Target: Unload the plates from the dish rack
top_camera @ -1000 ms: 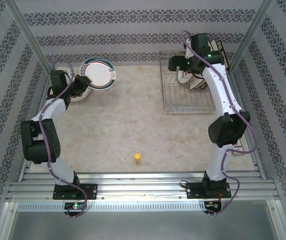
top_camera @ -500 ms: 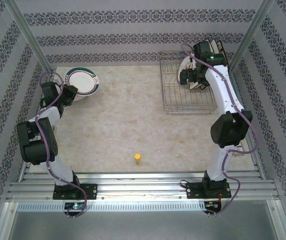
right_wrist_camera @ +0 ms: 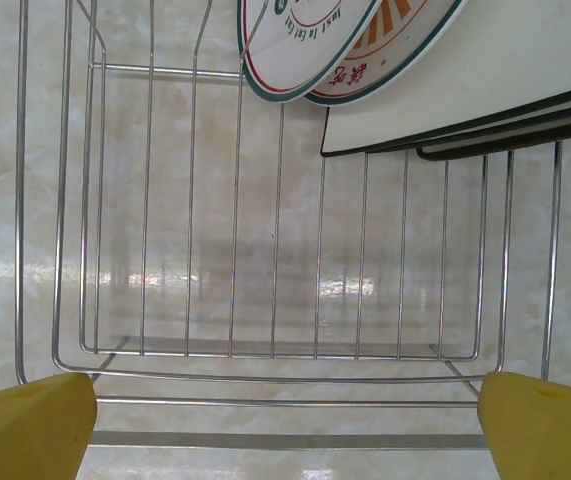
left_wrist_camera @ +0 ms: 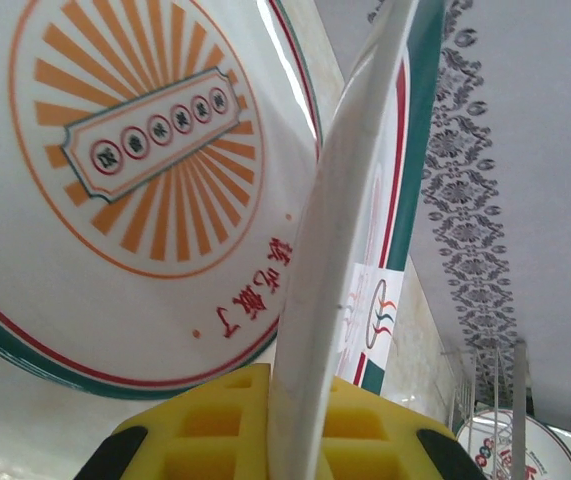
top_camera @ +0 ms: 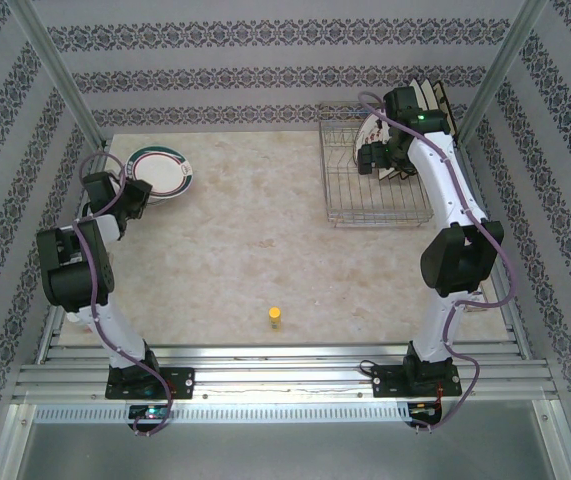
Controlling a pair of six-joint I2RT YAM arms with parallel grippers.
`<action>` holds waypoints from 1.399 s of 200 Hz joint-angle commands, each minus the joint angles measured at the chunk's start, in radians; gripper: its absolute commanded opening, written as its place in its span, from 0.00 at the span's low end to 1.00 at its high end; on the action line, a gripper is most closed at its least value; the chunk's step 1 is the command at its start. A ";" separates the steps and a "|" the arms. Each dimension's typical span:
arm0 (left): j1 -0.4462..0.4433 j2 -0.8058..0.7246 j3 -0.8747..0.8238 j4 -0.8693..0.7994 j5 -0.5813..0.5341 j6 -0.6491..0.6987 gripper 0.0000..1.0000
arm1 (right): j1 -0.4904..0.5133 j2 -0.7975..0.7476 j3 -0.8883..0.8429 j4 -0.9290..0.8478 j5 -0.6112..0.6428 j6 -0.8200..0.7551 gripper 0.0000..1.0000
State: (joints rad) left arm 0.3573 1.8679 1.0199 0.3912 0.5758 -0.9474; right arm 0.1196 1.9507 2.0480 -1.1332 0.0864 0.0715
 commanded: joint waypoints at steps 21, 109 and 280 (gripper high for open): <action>0.039 0.057 0.063 0.089 0.022 -0.010 0.00 | 0.003 -0.009 -0.004 -0.006 0.001 -0.017 0.98; 0.052 0.114 0.096 0.054 -0.045 0.004 0.00 | 0.028 0.028 0.047 -0.020 0.004 -0.028 0.98; 0.053 0.100 0.214 -0.277 -0.086 0.226 0.27 | 0.042 0.064 0.113 -0.027 0.001 -0.036 0.98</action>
State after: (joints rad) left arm 0.4015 2.0048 1.1786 0.2573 0.5148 -0.8497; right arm 0.1486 1.9968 2.1277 -1.1416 0.0860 0.0479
